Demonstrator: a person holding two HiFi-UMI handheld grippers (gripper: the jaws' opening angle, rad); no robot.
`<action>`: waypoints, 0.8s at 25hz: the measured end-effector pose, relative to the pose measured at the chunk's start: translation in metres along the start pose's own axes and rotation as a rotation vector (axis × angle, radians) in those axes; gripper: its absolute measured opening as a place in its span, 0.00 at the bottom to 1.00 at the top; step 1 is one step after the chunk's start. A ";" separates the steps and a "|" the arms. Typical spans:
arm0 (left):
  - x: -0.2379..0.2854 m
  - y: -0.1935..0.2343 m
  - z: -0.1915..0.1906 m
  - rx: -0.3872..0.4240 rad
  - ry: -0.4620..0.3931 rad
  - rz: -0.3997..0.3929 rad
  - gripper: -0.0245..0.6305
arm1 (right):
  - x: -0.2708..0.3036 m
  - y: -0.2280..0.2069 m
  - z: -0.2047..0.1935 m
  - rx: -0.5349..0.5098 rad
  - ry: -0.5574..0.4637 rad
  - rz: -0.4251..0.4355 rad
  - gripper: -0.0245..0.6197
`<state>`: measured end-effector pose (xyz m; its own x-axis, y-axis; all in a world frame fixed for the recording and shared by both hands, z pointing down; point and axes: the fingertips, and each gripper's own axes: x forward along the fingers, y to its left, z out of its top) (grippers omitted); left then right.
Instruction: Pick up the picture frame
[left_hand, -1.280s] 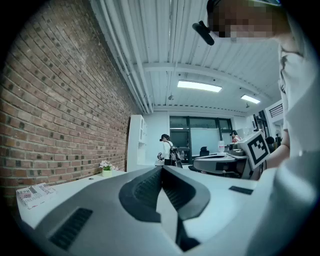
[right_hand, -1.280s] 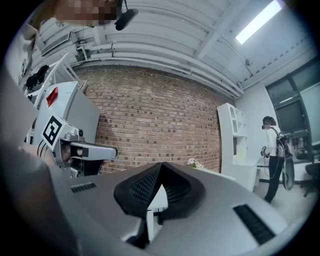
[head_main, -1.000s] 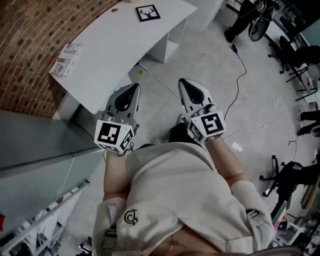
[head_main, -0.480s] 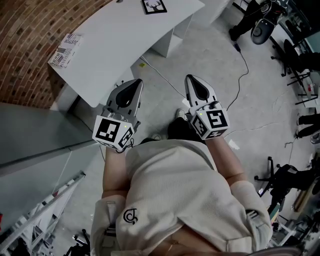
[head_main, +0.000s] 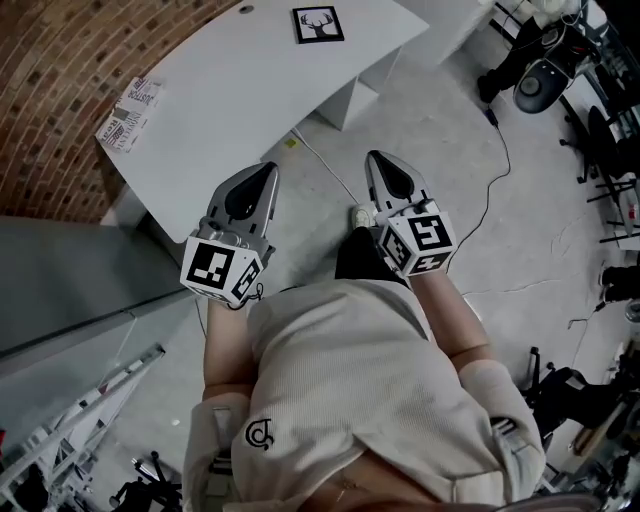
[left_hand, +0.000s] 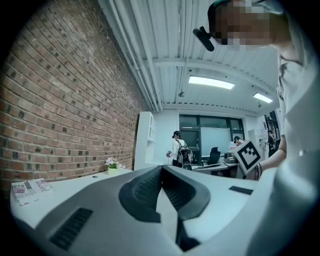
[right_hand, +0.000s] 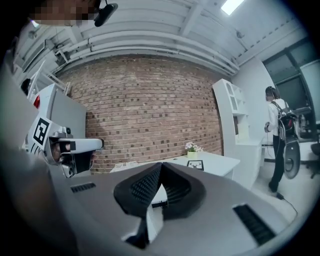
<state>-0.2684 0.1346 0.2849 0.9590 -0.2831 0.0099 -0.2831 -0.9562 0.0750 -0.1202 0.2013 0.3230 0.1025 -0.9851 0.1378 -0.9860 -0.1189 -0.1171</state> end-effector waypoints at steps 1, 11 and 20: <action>0.014 0.004 0.000 -0.004 0.001 0.013 0.06 | 0.012 -0.013 0.002 0.005 0.006 0.011 0.05; 0.180 0.030 0.023 -0.018 -0.025 0.122 0.06 | 0.117 -0.147 0.040 -0.035 0.078 0.160 0.05; 0.269 0.052 0.010 -0.007 0.040 0.202 0.06 | 0.191 -0.202 0.054 -0.124 0.097 0.299 0.05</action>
<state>-0.0250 0.0080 0.2810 0.8827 -0.4654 0.0651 -0.4694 -0.8798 0.0747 0.1052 0.0309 0.3199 -0.2010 -0.9570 0.2094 -0.9796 0.1955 -0.0469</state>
